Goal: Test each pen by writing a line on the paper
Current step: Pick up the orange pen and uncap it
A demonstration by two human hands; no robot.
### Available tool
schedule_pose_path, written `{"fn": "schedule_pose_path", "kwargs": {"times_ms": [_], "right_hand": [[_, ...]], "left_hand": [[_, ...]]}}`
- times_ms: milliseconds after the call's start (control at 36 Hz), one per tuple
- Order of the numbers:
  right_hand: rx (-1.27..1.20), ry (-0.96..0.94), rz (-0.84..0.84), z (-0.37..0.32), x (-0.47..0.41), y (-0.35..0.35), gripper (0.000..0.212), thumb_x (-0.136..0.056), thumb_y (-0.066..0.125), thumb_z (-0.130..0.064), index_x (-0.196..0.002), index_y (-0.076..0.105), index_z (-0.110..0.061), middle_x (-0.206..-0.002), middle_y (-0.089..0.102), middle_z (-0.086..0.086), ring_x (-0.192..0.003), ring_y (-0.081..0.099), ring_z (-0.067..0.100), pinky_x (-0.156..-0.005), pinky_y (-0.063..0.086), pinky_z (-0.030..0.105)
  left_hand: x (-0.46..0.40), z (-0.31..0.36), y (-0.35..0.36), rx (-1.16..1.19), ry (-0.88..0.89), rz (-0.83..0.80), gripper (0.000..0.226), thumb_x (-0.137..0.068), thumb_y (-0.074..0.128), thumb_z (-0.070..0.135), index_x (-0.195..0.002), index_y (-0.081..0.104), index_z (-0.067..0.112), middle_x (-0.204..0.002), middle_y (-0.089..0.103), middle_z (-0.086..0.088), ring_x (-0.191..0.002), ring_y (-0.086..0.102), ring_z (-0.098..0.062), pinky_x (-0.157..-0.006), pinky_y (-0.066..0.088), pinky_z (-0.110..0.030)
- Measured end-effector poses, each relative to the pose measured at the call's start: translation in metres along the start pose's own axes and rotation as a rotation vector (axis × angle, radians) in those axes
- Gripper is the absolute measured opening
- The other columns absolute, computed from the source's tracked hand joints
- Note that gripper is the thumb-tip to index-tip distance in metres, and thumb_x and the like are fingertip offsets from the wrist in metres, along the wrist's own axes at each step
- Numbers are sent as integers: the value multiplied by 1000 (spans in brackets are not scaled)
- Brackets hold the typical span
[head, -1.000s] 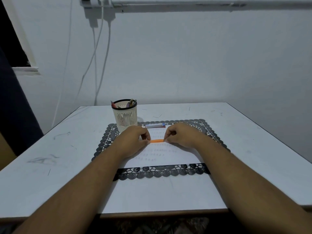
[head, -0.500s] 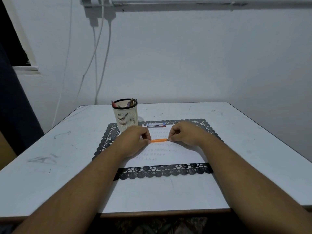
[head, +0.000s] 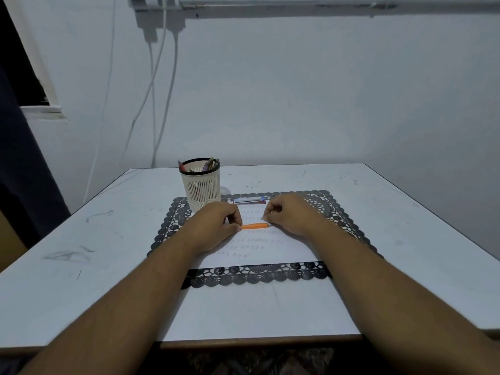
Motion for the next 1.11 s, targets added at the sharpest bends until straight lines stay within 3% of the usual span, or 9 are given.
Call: {"fn": "schedule_pose_path", "kwargs": {"times_ms": [139, 222, 333, 778, 972, 1111], "right_hand": [[-100, 26, 12, 2, 5, -5, 8, -90, 75, -15, -84, 77, -20, -81, 75, 5, -71, 67, 16, -62, 51, 32], [-165, 52, -28, 4, 16, -17, 8, -93, 70, -7, -89, 77, -8, -81, 73, 12, -58, 62, 3, -52, 46, 17], [-240, 66, -144, -2, 28, -22, 12, -92, 70, 7, -102, 74, 11, -82, 70, 8, -55, 63, -11, -54, 44, 3], [-272, 72, -167, -10, 33, -20, 9, -90, 71, 10, -98, 74, 11, -77, 67, 7, -54, 62, -9, -54, 46, 6], [-247, 56, -148, -10, 30, -18, 4, -91, 73, 4, -89, 76, 2, -70, 69, -2, -54, 62, -10, -53, 45, 6], [-190, 25, -123, -12, 27, -18, 5, -94, 73, -6, -92, 78, -4, -77, 71, -3, -57, 60, -13, -52, 41, 4]], "left_hand": [[0, 1, -1, 4, 1, 7, 9, -92, 72, 19, -86, 71, 25, -89, 65, 14, -84, 56, 6, -64, 40, -10], [1, 0, 0, 5, -7, 8, 8, -92, 73, 20, -87, 71, 25, -90, 66, 13, -83, 56, 4, -64, 40, -12], [1, 1, -1, 10, -8, 11, 8, -92, 73, 19, -87, 71, 25, -90, 66, 13, -83, 56, 5, -64, 41, -11], [1, 2, -3, 22, 34, 16, 7, -92, 73, 15, -88, 72, 20, -88, 65, 14, -85, 53, 13, -68, 39, -6], [2, 2, -3, 27, 38, 18, 7, -94, 69, 15, -90, 70, 21, -89, 63, 13, -84, 52, 13, -67, 39, -6], [2, 3, -3, 50, 18, 22, 8, -91, 72, 17, -87, 70, 23, -85, 64, 11, -77, 53, 10, -63, 40, -8]]}}
Point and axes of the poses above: each hand's wrist, its own x-axis away from the middle knuckle, its own y-axis out of the palm, z = x × y, the point moved 6 cm from there along -x, towards the middle knuckle
